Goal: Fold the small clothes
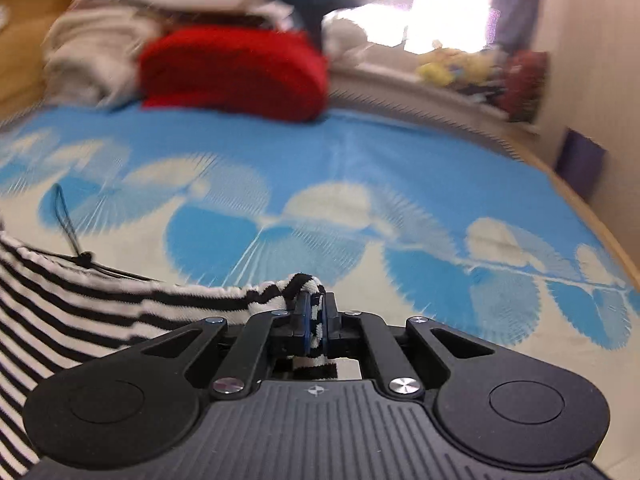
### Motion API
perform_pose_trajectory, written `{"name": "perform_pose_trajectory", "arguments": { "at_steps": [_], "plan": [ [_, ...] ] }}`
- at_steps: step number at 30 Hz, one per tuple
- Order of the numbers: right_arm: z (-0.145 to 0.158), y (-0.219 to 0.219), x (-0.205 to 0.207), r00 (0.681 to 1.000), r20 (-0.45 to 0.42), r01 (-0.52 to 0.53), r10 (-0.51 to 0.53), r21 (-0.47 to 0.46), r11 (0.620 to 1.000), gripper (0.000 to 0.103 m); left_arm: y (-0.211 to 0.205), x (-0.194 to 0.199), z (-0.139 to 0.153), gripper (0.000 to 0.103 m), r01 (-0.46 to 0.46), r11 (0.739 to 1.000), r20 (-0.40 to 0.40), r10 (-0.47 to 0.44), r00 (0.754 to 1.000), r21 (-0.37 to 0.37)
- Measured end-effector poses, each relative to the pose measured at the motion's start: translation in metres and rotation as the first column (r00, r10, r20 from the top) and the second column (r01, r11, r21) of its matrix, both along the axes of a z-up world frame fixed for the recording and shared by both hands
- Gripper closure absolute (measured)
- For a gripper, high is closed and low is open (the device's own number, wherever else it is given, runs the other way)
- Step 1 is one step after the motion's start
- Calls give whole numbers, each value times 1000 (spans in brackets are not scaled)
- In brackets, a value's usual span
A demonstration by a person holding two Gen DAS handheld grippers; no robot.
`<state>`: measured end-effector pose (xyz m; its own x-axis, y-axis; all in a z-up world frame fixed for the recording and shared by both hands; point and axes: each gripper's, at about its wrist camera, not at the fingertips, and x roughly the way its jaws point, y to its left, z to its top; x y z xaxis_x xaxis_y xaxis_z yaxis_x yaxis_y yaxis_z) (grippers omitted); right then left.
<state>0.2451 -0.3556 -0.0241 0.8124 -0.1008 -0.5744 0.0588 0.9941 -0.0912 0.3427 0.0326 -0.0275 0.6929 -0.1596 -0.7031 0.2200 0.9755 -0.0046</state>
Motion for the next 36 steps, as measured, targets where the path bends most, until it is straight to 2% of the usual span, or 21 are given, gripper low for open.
{"name": "perform_pose_trajectory", "arguments": {
  "at_steps": [4,6,9,11,13,14,15,18,22,23,24,25,27,28,30,31,32,33,34,35,36],
  "plan": [
    [-6,2,14,999,-25,38,-38,20,999,98,-3,13,-5,102,-24,999,-56,22,998,-33],
    [-20,6,26,993,-112,34,-31,20,999,94,-5,21,-15,100,-12,999,-130,7,991,-41],
    [-40,7,33,967,-253,21,-11,36,999,86,2,28,-28,85,-30,999,-224,24,974,-24],
    [-40,3,28,964,-264,27,-10,61,998,80,15,26,-27,79,-50,997,-228,35,973,-63],
    [-35,-9,21,967,-254,54,-27,102,993,70,31,24,-25,64,-78,989,-235,46,971,-128],
    [-34,-17,18,965,-259,70,-35,127,989,65,39,23,-26,60,-94,983,-247,52,968,-161],
    [-35,-25,14,961,-272,86,-41,155,984,65,46,23,-29,58,-111,976,-265,58,962,-189],
    [-43,-39,6,943,-331,97,-21,215,972,65,47,24,-36,58,-113,972,-307,45,951,-207],
    [-52,-34,6,930,-367,55,23,202,978,65,28,23,-36,60,-56,985,-256,12,967,-164],
    [-52,-31,7,932,-361,45,28,191,981,78,22,24,-36,61,-43,989,-241,9,971,-139],
    [-50,-28,8,937,-347,32,36,187,982,101,19,25,-36,85,-32,991,-228,2,974,-127],
    [-46,-26,9,948,-318,32,25,173,984,101,16,27,-35,102,-24,993,-212,-2,977,-118],
    [-29,-26,8,978,-204,79,-48,145,986,101,18,26,-21,102,-84,993,-87,77,993,-86],
    [-19,-30,7,987,-135,106,-84,170,980,101,24,26,-12,102,-129,985,-29,127,992,-111],
    [-9,-32,7,990,-57,140,-132,177,974,101,30,28,-7,102,-180,976,9,183,983,-123],
    [-11,-29,10,988,-66,149,-140,153,977,100,27,31,-11,102,-183,978,-21,182,983,-102],
    [-18,-25,15,984,-113,150,-135,134,980,98,24,35,-18,101,-175,981,-79,168,983,-82],
    [-25,-21,20,977,-176,148,-124,128,981,98,18,39,-29,98,-148,987,-176,136,975,-60],
    [-33,-18,23,964,-240,145,-112,124,982,96,13,41,-39,90,-114,993,-261,102,960,-31],
    [-39,-16,24,952,-292,132,-91,126,983,90,8,39,-44,86,-83,996,-293,84,952,16],
    [-41,-15,24,947,-314,120,-75,129,984,85,6,35,-41,79,-64,996,-278,78,957,60]
  ]
}}
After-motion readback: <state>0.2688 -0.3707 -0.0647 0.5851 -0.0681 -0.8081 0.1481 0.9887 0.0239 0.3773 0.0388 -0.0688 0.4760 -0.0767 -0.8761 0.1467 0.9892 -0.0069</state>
